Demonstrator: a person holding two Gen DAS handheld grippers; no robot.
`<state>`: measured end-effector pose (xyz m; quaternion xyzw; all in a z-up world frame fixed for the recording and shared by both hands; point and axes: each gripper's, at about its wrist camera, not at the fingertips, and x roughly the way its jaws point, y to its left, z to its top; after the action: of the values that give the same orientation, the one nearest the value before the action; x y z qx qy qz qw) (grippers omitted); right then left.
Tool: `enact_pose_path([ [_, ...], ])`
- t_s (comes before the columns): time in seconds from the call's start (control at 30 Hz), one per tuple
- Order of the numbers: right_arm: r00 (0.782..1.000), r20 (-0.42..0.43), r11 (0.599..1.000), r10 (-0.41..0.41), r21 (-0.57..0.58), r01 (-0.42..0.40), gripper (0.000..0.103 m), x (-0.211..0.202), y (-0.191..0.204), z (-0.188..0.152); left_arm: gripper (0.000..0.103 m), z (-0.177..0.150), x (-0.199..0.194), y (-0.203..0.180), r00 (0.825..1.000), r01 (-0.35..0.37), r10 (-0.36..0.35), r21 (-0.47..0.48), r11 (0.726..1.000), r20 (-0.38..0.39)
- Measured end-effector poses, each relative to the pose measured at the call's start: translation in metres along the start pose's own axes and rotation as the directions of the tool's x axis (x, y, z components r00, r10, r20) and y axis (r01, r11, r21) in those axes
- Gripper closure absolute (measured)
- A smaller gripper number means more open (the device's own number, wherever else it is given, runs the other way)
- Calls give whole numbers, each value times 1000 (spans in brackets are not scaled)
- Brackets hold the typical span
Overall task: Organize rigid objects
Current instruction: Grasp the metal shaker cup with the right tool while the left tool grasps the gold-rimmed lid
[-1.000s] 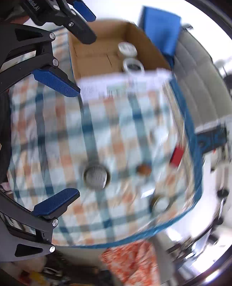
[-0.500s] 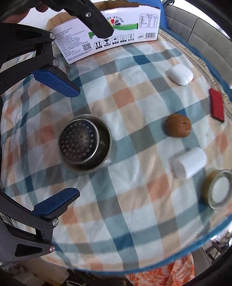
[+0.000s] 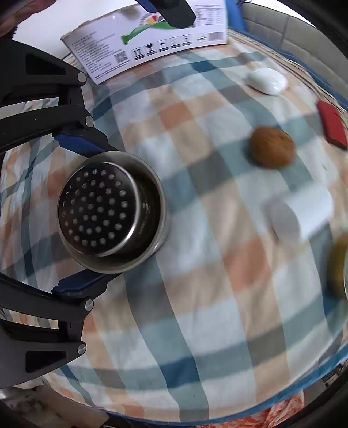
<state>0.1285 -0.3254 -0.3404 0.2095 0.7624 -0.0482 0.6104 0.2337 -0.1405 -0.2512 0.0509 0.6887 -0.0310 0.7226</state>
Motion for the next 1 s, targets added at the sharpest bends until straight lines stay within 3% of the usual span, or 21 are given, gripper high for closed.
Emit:
enact_pose_path([
  [0.2, 991, 97, 992, -87, 95, 78, 29, -46, -71, 39, 0, 39, -1, -68, 994, 108, -106, 107, 988, -30],
  [0.37, 980, 142, 983, -136, 145, 115, 29, -65, -119, 69, 0, 73, 22, -134, 968, 237, -220, 165, 957, -119],
  [0.5, 980, 153, 983, -131, 151, 108, 29, -74, -128, 90, 0, 91, 49, -177, 974, 199, -165, 237, 951, -153],
  [0.73, 982, 144, 985, -125, 135, 106, 29, -83, -128, 136, 0, 101, 80, -213, 972, 173, -117, 290, 941, -202],
  [0.8, 983, 133, 986, -123, 127, 106, 29, -79, -128, 138, 16, 100, 84, -216, 976, 152, -95, 307, 939, -194],
  [0.83, 984, 130, 986, -123, 124, 107, 29, -76, -130, 139, 39, 98, 87, -217, 978, 140, -80, 318, 938, -193],
  [1.0, 991, 87, 986, -99, 139, 87, 30, -56, -134, 143, 41, 94, 86, -211, 983, 126, -71, 341, 932, -171],
])
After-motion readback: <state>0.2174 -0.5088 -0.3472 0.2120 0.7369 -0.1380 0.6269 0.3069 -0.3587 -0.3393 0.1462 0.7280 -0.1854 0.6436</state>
